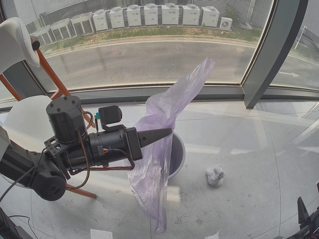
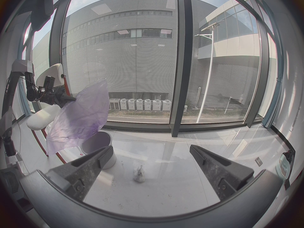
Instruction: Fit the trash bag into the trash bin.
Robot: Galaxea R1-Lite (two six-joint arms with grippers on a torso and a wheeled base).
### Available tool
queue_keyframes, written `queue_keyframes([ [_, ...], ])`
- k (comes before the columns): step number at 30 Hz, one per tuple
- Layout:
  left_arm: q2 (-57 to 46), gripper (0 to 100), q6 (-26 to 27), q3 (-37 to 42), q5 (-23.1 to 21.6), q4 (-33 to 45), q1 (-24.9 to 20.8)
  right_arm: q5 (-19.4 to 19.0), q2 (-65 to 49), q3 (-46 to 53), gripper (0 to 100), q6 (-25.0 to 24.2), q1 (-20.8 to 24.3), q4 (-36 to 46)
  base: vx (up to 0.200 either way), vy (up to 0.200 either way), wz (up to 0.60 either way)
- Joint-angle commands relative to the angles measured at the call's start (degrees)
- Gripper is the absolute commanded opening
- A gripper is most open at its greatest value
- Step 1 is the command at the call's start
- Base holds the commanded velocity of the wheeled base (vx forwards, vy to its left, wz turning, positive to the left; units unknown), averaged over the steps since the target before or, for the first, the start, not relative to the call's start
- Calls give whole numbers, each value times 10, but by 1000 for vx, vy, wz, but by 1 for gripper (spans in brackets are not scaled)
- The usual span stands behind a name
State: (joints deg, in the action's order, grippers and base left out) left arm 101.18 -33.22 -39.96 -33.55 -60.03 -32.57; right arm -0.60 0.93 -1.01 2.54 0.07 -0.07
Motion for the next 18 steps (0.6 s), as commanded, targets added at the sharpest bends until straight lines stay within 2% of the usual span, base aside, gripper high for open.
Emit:
queue_keyframes([
  [1,-22,0,0,9,3,2,-20,0,-8,10,100,0,0,0,0,0,0],
  [9,-24,0,0,34,31,0,-52,0,-8,10,100,0,0,0,0,0,0],
  [18,-8,0,-1,48,26,-1,-29,0,-8,10,100,0,0,0,0,0,0],
])
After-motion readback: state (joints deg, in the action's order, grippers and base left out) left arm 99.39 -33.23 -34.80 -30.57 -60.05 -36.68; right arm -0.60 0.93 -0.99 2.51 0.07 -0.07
